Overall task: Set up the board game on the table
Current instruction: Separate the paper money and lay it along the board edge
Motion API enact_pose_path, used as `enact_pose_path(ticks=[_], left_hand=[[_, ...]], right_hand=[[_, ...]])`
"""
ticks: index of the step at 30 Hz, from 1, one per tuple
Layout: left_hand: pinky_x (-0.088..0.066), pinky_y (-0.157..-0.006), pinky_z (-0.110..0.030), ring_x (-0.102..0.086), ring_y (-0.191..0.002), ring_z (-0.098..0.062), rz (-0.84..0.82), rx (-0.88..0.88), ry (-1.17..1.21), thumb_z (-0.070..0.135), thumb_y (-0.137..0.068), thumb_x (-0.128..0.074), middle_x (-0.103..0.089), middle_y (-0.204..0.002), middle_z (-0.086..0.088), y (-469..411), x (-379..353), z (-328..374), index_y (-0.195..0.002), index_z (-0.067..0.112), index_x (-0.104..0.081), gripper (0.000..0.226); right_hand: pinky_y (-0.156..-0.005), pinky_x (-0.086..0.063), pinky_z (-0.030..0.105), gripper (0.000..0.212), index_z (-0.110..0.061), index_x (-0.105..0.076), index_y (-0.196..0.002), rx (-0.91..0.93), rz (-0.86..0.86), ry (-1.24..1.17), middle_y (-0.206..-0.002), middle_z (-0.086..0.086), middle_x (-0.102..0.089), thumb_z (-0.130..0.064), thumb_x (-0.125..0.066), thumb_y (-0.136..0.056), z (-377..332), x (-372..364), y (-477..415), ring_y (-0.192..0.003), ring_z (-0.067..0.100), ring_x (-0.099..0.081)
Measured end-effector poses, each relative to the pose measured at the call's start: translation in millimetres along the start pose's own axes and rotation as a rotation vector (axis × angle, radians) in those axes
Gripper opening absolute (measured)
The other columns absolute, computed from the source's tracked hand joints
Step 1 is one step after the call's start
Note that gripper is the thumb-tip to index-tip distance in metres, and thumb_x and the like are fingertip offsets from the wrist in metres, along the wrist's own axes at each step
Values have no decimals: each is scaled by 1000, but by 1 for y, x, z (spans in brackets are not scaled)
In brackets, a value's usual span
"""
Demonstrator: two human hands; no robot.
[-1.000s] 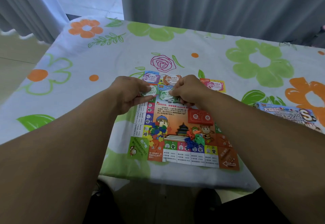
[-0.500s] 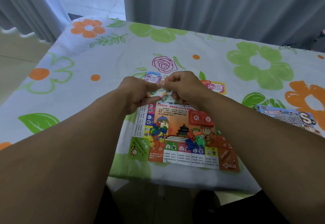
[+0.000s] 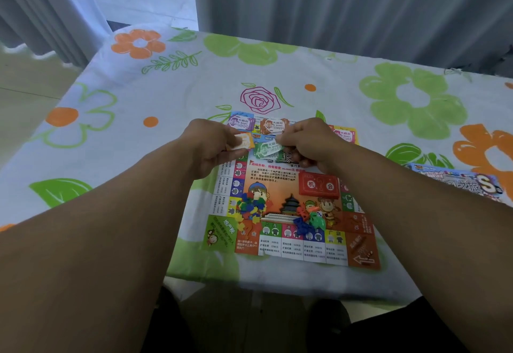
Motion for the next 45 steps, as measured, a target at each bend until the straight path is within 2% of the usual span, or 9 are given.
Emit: enact_pose_path(ticks=[5, 9, 13, 16, 24, 27, 33, 40, 45], left_hand=[[-63, -72, -35, -72, -91, -40, 3, 5, -15, 1, -94, -64, -68, -111, -22, 2, -4, 1, -107, -1, -66, 14], [-63, -68, -34, -73, -86, -39, 5, 15, -5, 2, -91, -67, -69, -106, -21, 3, -7, 1, -106, -2, -66, 15], [-63, -69, -35, -75, -79, -40, -22, 14, -9, 5, -88, -72, -71, -104, -22, 4, -12, 1, -110, -3, -65, 24], [-64, -67, -34, -75, -78, -38, -42, -3, -2, 8, -87, -75, -73, -102, -22, 5, -18, 3, -109, -3, -65, 27], [-62, -65, -28, -76, -87, -31, -99, -40, 35, 5, -91, -70, -72, -109, -20, 6, -35, 4, -109, -3, -66, 20], [-63, -68, -31, -76, -83, -33, -95, -30, 55, -6, -91, -63, -71, -108, -21, 5, -36, 4, -109, -3, -62, 18], [-64, -65, -32, -76, -78, -34, -61, -9, 30, 2, -91, -68, -72, -105, -21, 4, -32, 2, -113, -3, -61, 23], [-63, -62, -30, -77, -74, -29, -41, -20, 62, 0, -90, -69, -72, -101, -19, 0, -35, 2, -112, -4, -63, 24], [-64, -62, -30, -73, -90, -31, 2, -71, 71, -3, -88, -70, -66, -119, -20, -5, -42, 5, -96, -2, -66, 9]], right_hand=[[-43, -36, 23, 17, -3, -67, -87, 5, -22, 128, -69, 7, -64, -19, -74, -91, 1, -1, 0, -51, 16, -48], [-45, -34, 23, 22, -4, -65, -82, 35, 80, 237, -64, 10, -56, -19, -79, -85, -2, 11, -1, -46, 16, -45], [-40, -32, 20, 26, -3, -61, -81, 120, 57, 111, -70, 12, -60, -24, -70, -94, -12, 10, 0, -36, 8, -43], [-43, -36, 24, 30, -6, -66, -88, 176, -26, 38, -81, 9, -66, -35, -69, -94, -24, -3, 7, -45, 11, -48], [-43, -40, 26, 14, -4, -64, -89, 209, -24, 3, -65, 2, -61, -15, -72, -92, -28, -5, 8, -46, 11, -50], [-44, -42, 27, 16, -2, -65, -91, 204, 14, -9, -72, 7, -65, -16, -72, -91, -26, 3, 6, -44, 10, -52], [-44, -42, 24, 16, -1, -64, -91, 194, 143, -107, -79, 7, -65, -16, -68, -95, -23, 25, 3, -48, 12, -51], [-40, -41, 20, 18, -4, -65, -84, 116, 362, -164, -70, 4, -63, -18, -73, -91, -1, 69, -5, -47, 11, -52], [-39, -38, 20, 18, -4, -65, -88, 64, 413, -188, -71, 4, -65, -19, -74, -91, 9, 83, -9, -39, 6, -51]])
Point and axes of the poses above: each hand's wrist, its own y-axis away from the middle knuckle, its own x-axis out of the back of the hand, z = x × y, the point moved 8 cm from there along -y, towards the middle knuckle
